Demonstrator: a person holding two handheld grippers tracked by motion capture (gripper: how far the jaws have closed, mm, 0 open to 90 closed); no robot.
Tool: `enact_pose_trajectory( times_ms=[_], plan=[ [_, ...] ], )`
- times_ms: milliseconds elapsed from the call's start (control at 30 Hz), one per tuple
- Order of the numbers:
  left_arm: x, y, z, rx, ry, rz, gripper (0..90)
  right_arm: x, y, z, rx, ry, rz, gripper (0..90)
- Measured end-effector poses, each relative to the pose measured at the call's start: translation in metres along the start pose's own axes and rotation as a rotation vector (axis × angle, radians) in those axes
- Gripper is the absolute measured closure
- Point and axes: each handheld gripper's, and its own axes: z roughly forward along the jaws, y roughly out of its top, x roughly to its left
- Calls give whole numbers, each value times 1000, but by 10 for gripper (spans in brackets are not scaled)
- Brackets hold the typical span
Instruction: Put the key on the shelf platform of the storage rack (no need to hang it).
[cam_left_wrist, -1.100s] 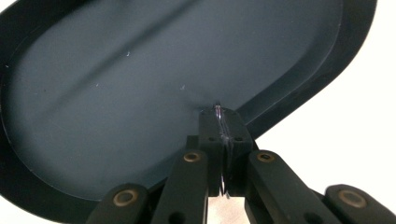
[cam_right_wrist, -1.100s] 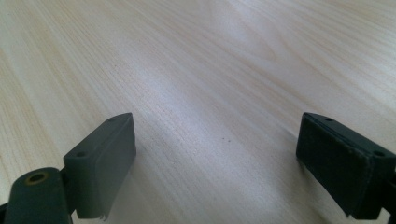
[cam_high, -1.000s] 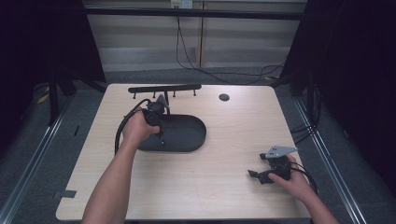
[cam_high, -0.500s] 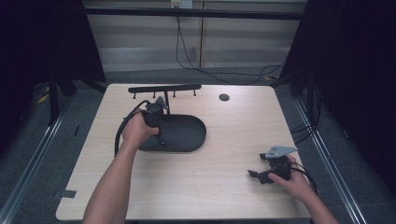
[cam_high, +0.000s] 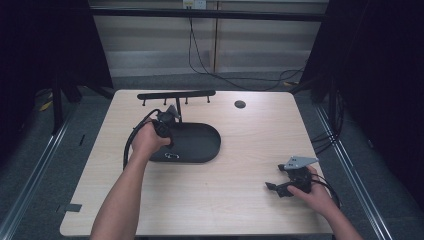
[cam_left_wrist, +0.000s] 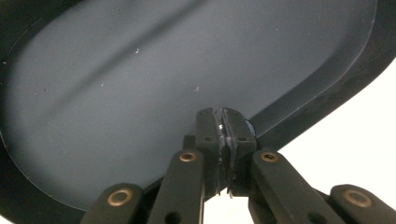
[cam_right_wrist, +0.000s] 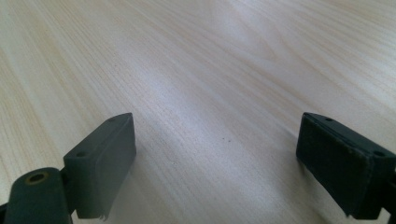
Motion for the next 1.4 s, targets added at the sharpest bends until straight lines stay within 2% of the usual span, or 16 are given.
enact_pose_trajectory(
  times_ms=[333,633,933,1133,1400],
  plan=[
    [-1,-5,-8,-38,-25,-12,810,0,0,0,-1,0,-1,115],
    [-2,-9,-15,-56,-24,-16,759,0,0,0,-1,1,-1,115],
    [-4,-13,-23,-92,-15,-23,653,0,0,0,-1,1,-1,115],
    [-5,-16,-25,-87,-24,-19,604,0,0,0,0,1,0,115],
    [-4,-21,-26,-108,-24,-23,539,0,0,0,-1,2,0,115]
  ],
)
